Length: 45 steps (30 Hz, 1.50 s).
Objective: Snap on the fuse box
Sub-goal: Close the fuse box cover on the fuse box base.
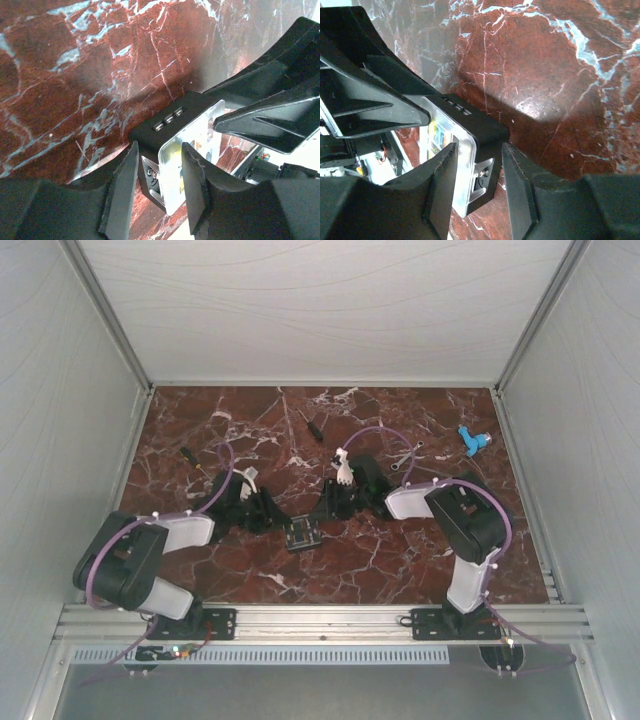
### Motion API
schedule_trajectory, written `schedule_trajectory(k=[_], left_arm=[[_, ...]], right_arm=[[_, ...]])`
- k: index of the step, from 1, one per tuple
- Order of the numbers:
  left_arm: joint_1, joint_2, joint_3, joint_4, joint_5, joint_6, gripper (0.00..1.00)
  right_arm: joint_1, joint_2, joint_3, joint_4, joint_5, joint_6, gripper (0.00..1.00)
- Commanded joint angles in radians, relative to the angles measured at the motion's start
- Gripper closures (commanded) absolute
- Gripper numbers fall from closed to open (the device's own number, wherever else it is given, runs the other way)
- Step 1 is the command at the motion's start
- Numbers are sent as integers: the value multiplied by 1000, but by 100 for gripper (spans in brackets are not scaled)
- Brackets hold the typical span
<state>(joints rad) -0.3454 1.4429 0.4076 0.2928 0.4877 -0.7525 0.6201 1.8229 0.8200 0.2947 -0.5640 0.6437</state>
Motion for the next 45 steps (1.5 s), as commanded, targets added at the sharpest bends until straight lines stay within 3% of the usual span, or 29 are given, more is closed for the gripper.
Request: schedule_trajectory(k=[1,17,24,28,34,38,45], left_arm=[[-2,59,33,61,43,25,64],[-51,264,41,124,56,26,74],[-54,296,196,32,7,76,70],[-74,306,295,10,0,93,60],[-89,293,381,31,29,111,43],[-75,137,338,22,-59,134,25],[59,-148,205,-37,-208,154,5]], right_arm=[[0,53,24,61,-39,12,65],[9,170,-9,-94,9,-18,86],[-11,22,-146,-70,44,1,89],[-14,-92,-205,-50,48,19,86],[-21,-266,-229,-115,128,-26,69],[-85,-386,-221,-226,228,-96,54],[-243,-595,-194,-355,472,-219,29]])
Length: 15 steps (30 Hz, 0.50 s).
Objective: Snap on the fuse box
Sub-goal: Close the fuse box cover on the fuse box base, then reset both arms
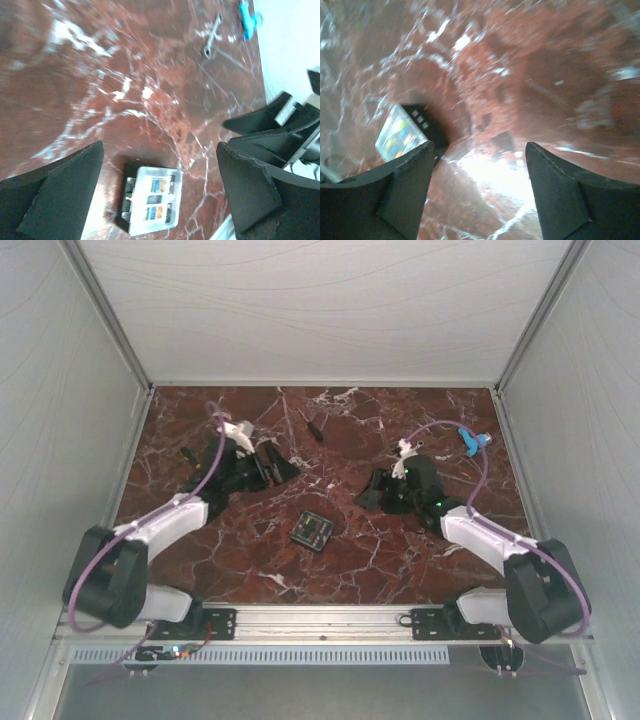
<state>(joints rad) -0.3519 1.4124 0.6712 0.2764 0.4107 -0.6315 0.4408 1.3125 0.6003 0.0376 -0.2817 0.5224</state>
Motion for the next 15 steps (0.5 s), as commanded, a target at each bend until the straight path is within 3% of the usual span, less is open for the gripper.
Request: schedule_trajectory(k=[1,5,11,15], left_arm=[[84,-159,-79,-31,-174,41,2],[165,-313,-166,-35,-332,50,0],[286,-477,-327,84,-595,88,0],[299,-463,-405,245,-771,227,0]], right_arm=[[-86,-106,28,-102,238,-111,26],[-144,-180,5,-63,500,-148,15],[-182,-202,-115,180,801,-255,12],[-224,-130,-191,393,859,-323,10]])
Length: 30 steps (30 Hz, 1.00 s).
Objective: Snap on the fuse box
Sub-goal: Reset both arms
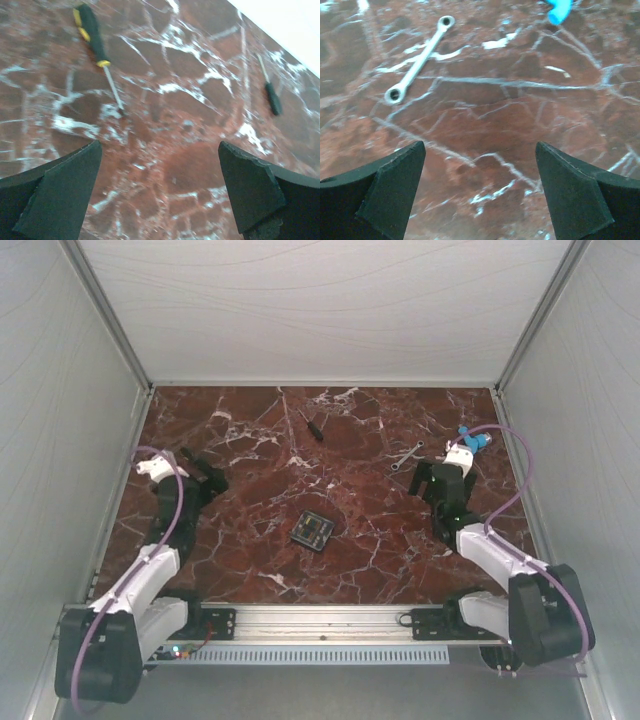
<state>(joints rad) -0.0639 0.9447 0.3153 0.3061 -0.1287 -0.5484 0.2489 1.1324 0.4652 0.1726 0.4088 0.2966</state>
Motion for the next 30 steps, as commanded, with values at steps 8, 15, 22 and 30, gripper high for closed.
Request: schedule_trajectory(k=[8,15,22,30], left_arm=[[28,316,-186,858,-250,407,0],[73,538,-186,1151,-22,429,1],[94,609,-104,1061,137,457,0],[93,604,-88,1014,194,480,0]], right_arm=[[-99,282,-253,952,72,-242,8],[-147,435,-220,1032,-157,-281,6],[-192,438,-156,904,-204,-238,2],[-195,435,-154,895,-208,-235,2]])
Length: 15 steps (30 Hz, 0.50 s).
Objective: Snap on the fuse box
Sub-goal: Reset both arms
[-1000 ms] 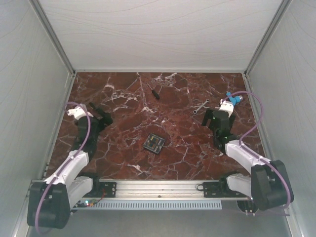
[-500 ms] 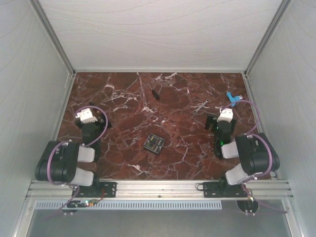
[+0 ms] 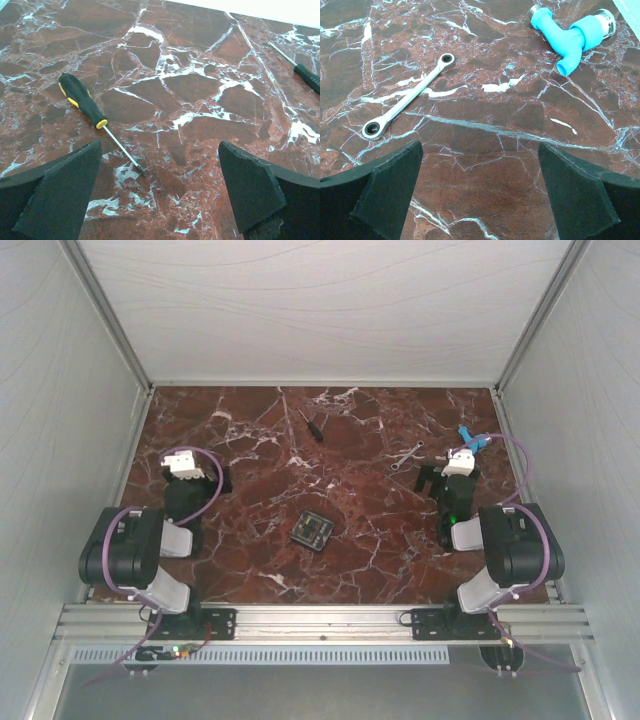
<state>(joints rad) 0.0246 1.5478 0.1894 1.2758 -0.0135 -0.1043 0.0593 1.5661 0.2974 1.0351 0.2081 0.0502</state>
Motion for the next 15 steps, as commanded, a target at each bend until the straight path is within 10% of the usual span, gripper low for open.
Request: schedule_trajectory(k=[1,15], left_arm=[[4,4,41,45,101,45,0],[3,8,56,18,150,64,0]], right_arm=[[-5,0,14,34,-7,11,2],[-5,1,14,34,-6,11,2]])
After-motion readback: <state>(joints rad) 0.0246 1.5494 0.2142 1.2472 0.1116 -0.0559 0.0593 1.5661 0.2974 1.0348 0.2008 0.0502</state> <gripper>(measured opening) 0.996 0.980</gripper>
